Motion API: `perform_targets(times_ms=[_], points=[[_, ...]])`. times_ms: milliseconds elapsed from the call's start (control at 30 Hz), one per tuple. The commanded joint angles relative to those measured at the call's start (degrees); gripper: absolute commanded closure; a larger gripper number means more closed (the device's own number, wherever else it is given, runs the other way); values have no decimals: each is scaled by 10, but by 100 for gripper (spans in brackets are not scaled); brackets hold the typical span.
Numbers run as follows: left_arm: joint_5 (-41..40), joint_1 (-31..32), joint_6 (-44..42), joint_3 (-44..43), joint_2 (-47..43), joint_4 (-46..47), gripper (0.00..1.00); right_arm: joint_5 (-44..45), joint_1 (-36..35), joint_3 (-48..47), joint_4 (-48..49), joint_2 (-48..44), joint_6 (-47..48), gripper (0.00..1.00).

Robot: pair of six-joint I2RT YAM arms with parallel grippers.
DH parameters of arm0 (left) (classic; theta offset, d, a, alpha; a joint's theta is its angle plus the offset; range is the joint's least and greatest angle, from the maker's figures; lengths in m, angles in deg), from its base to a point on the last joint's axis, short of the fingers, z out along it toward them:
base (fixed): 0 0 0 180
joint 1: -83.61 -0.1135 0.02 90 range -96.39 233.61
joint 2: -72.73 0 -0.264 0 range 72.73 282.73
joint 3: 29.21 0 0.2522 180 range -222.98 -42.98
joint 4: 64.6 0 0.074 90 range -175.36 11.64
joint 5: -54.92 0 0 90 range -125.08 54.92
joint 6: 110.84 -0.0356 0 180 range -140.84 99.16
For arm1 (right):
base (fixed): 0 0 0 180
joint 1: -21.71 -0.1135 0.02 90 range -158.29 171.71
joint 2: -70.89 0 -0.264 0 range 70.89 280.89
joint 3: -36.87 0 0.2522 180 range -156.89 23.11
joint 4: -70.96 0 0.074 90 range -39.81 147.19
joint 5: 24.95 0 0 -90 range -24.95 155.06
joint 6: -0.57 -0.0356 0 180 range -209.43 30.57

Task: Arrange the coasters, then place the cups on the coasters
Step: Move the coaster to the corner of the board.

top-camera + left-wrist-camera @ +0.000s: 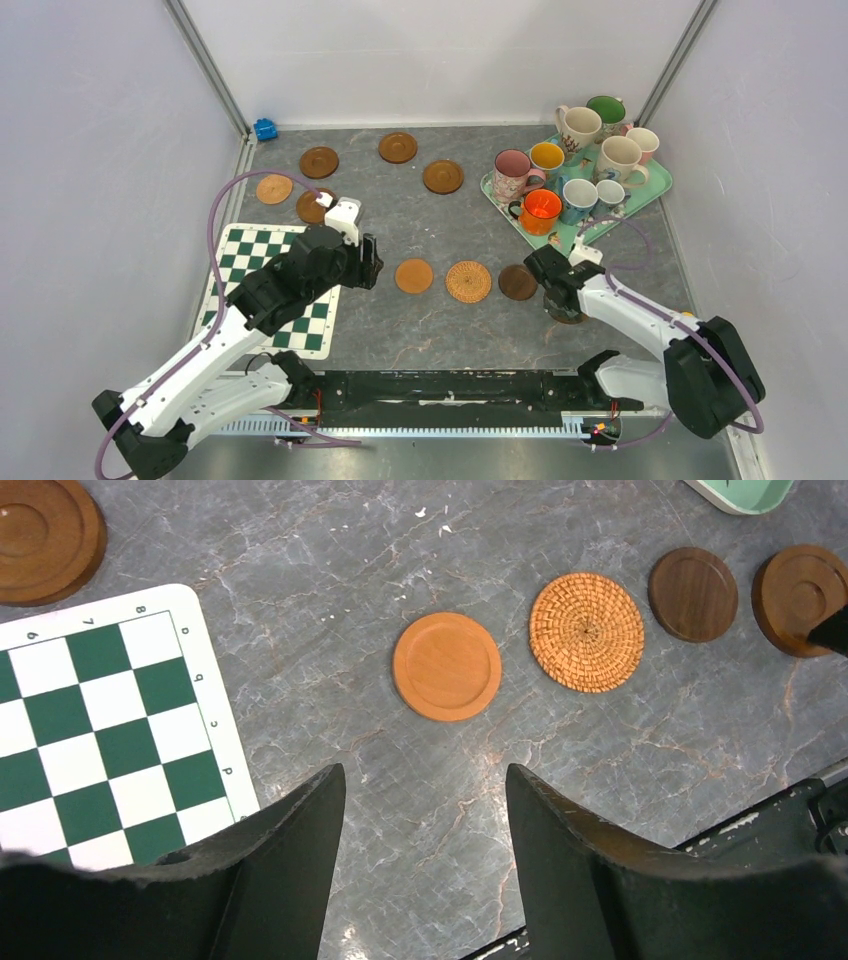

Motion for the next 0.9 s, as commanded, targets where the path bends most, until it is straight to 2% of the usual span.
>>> perform_targets(times_ms=[0, 200, 367, 567, 867], points=[[-31, -1, -23, -9, -20, 0, 32, -106, -37, 43, -37, 7, -37, 100], [-48, -1, -20, -7, -32, 1, 29, -132, -115, 41, -49, 15, -84, 100], [-55, -1, -17, -5, -36, 1, 28, -159, -152, 49, -32, 17, -103, 100], [-64, -1, -15, -3, -39, 1, 28, -220, -189, 73, 65, 11, -90, 100], [-76, -1, -13, -1, -43, 1, 28, -232, -277, 17, 66, 53, -127, 100]])
